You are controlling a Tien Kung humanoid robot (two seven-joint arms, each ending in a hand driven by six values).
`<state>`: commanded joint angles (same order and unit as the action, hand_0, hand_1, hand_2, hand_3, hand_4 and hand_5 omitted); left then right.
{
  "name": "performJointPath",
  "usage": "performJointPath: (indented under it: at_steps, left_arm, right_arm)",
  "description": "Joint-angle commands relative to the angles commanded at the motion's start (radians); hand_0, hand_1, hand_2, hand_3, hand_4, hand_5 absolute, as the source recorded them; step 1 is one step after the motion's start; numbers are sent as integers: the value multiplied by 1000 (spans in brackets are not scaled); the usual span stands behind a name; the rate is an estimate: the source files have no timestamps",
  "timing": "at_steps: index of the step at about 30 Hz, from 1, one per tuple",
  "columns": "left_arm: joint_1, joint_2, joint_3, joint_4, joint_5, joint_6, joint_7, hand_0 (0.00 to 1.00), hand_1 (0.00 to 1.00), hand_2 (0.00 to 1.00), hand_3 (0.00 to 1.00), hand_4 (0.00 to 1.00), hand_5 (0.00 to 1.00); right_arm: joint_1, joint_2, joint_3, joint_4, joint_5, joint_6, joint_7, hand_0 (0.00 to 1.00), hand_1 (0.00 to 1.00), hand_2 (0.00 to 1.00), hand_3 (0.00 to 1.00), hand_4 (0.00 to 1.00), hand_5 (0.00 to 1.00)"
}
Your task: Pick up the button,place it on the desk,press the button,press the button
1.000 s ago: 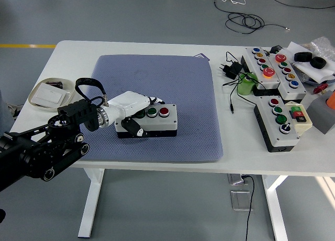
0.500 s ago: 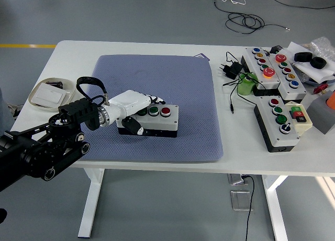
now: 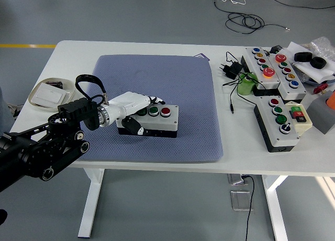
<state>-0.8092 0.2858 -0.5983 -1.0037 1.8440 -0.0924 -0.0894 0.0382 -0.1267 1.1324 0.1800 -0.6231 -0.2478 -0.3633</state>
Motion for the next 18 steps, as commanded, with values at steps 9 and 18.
performJointPath:
  at_steps: [9, 18]
  left_arm:
    - [25, 18, -105, -51, -14, -59, 18, 864, 869, 918, 995, 765, 80]
    - [70, 25, -296, -171, 57, -92, 53, 852, 856, 908, 962, 719, 61]
  right_arm:
    - [1, 0, -3, 0, 4, 0, 1, 653, 517, 558, 608, 308, 411]
    - [2, 1, -1, 0, 2, 0, 1, 654, 516, 556, 608, 308, 410]
